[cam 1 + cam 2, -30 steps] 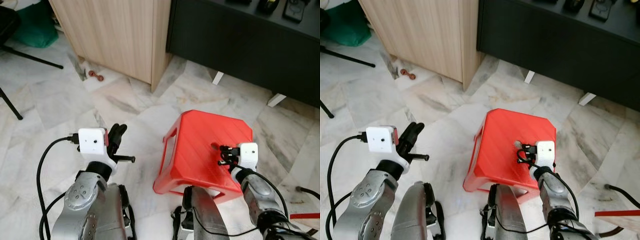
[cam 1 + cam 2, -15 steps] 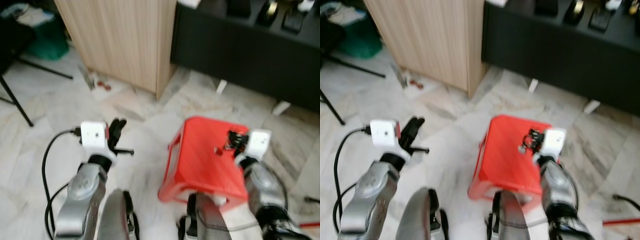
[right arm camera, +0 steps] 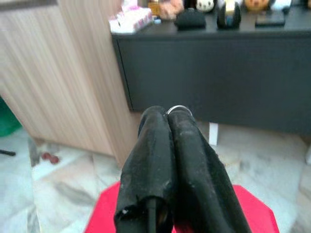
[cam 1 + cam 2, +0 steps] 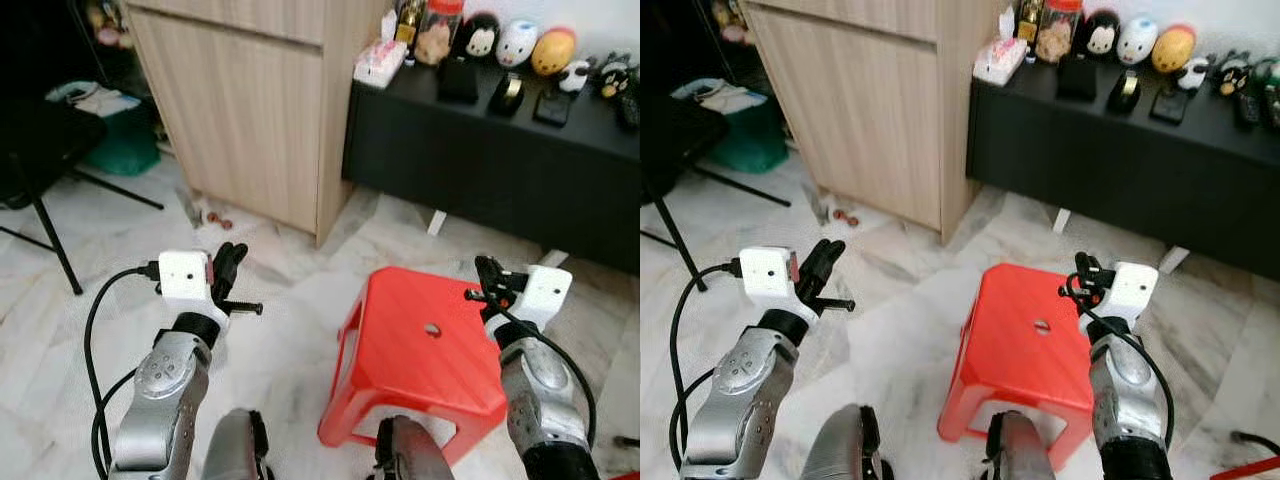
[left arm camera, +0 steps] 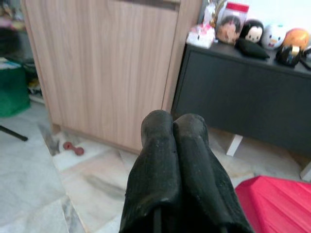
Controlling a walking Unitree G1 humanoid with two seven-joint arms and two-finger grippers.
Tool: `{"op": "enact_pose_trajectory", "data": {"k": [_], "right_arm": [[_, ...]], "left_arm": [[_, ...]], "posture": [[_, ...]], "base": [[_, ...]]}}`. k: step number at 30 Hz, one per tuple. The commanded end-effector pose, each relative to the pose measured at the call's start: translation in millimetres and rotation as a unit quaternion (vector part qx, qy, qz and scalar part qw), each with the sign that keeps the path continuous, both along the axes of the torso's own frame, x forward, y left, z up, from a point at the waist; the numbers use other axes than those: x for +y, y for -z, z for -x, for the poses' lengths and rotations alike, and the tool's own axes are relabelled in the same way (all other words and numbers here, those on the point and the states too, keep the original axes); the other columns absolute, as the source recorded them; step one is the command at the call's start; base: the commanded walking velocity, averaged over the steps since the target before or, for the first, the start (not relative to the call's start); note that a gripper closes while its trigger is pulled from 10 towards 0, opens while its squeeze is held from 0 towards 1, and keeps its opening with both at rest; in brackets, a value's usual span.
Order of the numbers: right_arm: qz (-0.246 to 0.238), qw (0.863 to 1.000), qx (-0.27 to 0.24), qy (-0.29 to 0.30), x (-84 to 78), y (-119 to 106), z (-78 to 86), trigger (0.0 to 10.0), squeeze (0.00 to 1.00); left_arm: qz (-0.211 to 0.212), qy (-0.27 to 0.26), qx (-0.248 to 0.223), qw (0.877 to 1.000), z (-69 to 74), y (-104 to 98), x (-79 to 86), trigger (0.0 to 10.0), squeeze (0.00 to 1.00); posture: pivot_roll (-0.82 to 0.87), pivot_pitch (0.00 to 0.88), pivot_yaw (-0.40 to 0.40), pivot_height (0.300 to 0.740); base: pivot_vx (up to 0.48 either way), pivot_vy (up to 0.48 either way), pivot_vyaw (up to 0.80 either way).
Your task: Hang keys on a hook
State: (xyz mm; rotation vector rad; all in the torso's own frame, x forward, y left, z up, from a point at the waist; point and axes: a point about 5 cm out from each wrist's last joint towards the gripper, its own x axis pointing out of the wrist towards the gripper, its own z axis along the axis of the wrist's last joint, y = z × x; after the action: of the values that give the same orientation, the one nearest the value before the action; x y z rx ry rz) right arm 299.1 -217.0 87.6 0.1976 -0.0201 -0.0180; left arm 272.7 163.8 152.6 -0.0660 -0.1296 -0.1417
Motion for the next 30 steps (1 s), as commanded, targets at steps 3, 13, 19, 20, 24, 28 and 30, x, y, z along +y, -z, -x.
{"op": "enact_pose_trajectory", "data": {"k": [3,13,19,20,24,28,30], "right_arm": [[-0.006,1.0,-0.004,0.007,-0.6,-3,4.0,10.0,0.0],[-0.015,1.0,-0.005,0.018,-0.1,-9,3.9,10.0,0.0],[-0.018,1.0,-0.007,0.021,0.6,-13,5.8,10.0,0.0],[-0.018,1.0,-0.007,0.022,0.6,-13,6.0,10.0,0.0],[-0.018,1.0,-0.006,0.025,1.2,-14,7.2,10.0,0.0],[-0.021,0.999,-0.003,0.03,2.2,-14,8.5,10.0,0.0],[-0.022,0.999,0.0,0.034,2.3,-14,8.9,10.0,0.0]], "left_arm": [[-0.007,-0.003,0.004,1.0,2.6,5,2.9,10.0,0.0],[-0.009,0.007,-0.003,1.0,-2.3,4,-0.7,10.0,0.0],[-0.008,0.012,-0.005,1.0,-1.6,5,-2.9,10.0,0.0],[-0.007,0.013,-0.005,1.0,-1.3,6,-3.3,10.0,0.0],[-0.005,0.014,-0.003,1.0,-0.8,7,-3.7,10.0,0.0],[-0.004,0.015,-0.002,1.0,-1.4,7,-3.9,10.0,0.0],[-0.004,0.015,-0.001,1.0,-1.8,7,-3.1,10.0,0.0]], "posture": [[0.01,0.014,-0.047,0.641],[0.02,0.0,-0.035,0.681],[0.01,0.0,-0.032,0.716],[0.01,0.0,-0.032,0.721],[0.02,0.0,-0.033,0.74],[0.02,0.0,-0.036,0.74],[0.02,0.0,-0.038,0.74]], "base": [[0.0,0.0,0.0],[0.0,0.0,0.0],[0.0,0.0,0.0],[0.0,0.0,0.0],[0.0,0.0,0.0],[0.0,0.0,0.0],[0.0,0.0,0.0]]}}
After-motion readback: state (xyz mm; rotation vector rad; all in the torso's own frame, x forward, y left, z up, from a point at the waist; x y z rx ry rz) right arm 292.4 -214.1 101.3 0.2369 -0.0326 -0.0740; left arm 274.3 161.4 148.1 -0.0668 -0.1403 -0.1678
